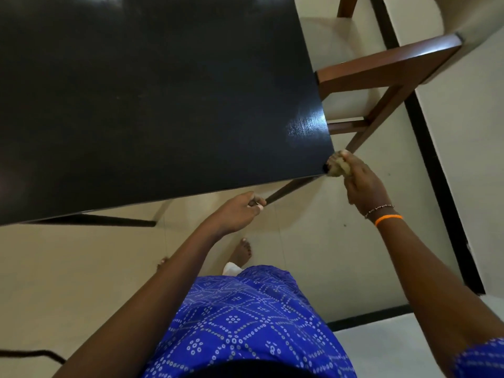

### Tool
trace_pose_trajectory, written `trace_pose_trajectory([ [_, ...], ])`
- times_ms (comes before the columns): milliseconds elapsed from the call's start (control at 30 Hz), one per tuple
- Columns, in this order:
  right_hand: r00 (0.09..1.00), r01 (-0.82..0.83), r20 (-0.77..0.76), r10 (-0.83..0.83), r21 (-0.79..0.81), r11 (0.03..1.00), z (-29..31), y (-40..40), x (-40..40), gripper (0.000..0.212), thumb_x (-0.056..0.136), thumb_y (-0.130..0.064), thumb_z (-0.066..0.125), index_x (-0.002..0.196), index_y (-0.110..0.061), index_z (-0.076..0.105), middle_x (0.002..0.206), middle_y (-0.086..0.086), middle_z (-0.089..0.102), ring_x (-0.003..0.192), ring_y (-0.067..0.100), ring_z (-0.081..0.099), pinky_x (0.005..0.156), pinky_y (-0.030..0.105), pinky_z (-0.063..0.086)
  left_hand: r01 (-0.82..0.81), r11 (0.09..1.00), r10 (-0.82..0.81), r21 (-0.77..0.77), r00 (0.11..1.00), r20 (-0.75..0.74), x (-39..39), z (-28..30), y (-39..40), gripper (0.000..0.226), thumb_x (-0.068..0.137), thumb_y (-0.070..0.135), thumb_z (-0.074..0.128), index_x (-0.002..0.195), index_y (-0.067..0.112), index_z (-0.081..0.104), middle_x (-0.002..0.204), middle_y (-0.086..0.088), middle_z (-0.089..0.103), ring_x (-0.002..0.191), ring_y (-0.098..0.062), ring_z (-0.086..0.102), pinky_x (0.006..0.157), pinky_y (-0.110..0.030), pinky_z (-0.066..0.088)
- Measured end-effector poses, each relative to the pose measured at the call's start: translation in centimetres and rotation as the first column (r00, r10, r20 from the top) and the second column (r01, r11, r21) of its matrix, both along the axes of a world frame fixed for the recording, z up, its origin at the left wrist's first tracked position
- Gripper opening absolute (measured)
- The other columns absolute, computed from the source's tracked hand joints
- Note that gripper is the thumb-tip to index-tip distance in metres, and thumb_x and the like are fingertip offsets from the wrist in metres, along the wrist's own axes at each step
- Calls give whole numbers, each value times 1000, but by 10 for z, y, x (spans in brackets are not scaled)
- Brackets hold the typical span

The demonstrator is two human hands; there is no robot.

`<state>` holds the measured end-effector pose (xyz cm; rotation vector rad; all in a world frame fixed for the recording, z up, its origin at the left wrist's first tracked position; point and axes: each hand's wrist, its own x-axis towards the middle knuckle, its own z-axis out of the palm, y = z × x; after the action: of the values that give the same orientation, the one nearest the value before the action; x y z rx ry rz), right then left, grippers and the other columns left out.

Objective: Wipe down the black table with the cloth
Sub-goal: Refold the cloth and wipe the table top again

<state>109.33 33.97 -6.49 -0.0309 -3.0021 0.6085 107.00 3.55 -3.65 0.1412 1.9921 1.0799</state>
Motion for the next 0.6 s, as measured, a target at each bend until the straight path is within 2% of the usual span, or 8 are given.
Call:
trace_pose_trajectory([
  [33, 969, 246, 58, -239, -178, 953, 0, -5, 5, 41, 89, -8, 45, 130, -6, 48, 111, 25, 63, 86, 29, 65, 77, 41, 54, 2, 1000, -2, 4, 1000, -1, 0, 1, 2, 18, 94, 22, 44, 108, 23, 56, 109, 3, 53, 97, -15, 53, 83, -27, 38],
  [100, 788, 591, 179, -589, -486, 643, 1, -13, 11, 27, 91, -8, 46, 117, 0, 53, 93, 21, 62, 74, 20, 57, 66, 34, 50, 18, 1000, -18, 10, 1000, -8, 2, 5, 10, 18, 94, 23, 45, 109, 22, 57, 110, 2, 54, 97, -15, 53, 83, -28, 39],
  [200, 589, 606, 278, -759, -774, 186, 4, -29, 8, 27, 94, -4, 43, 116, 8, 53, 102, 12, 57, 93, 21, 52, 83, 33, 46, 38, 999, -37, 31, 998, -44, 6, 13, 20, 20, 94, 20, 46, 109, 18, 59, 116, -3, 58, 96, -14, 53, 84, -28, 41],
  [267, 571, 537, 316, -757, -842, 54, 9, -46, 0, 31, 95, -4, 42, 122, 8, 50, 106, 11, 57, 93, 17, 56, 85, 30, 48, 50, 998, -46, 47, 995, -92, 6, 18, 27, 21, 93, 18, 47, 109, 17, 60, 117, -3, 59, 96, -14, 54, 85, -29, 43],
  [333, 650, 550, 282, -706, -815, 181, 16, -68, -11, 34, 94, -6, 45, 127, 2, 49, 102, 10, 58, 81, 11, 61, 74, 25, 51, 49, 998, -41, 47, 986, -159, 3, 22, 33, 20, 92, 16, 48, 107, 17, 62, 115, -3, 59, 94, -14, 56, 83, -28, 44],
  [367, 706, 586, 255, -661, -735, 342, 16, -78, -17, 38, 92, -8, 48, 129, -1, 47, 106, 11, 59, 85, 15, 62, 76, 28, 51, 48, 998, -40, 40, 979, -200, 0, 23, 37, 19, 92, 15, 49, 105, 16, 63, 113, -4, 59, 92, -15, 56, 82, -29, 45],
  [467, 774, 633, 203, -600, -198, 749, 12, -94, -35, 55, 88, -15, 49, 139, -7, 33, 136, 17, 45, 119, 35, 45, 97, 44, 40, 29, 999, -23, 15, 955, -295, -13, 25, 50, 17, 89, 14, 50, 98, 18, 64, 107, -2, 59, 90, -15, 58, 84, -31, 48],
  [600, 743, 638, 234, -627, 35, 769, 10, -94, -56, 54, 95, -24, 40, 143, -8, 24, 143, 15, 36, 125, 35, 40, 97, 47, 37, -22, 1000, 21, 2, 920, -392, -33, 21, 67, 15, 88, 16, 51, 90, 26, 62, 97, 8, 55, 90, -9, 57, 84, -31, 50],
])
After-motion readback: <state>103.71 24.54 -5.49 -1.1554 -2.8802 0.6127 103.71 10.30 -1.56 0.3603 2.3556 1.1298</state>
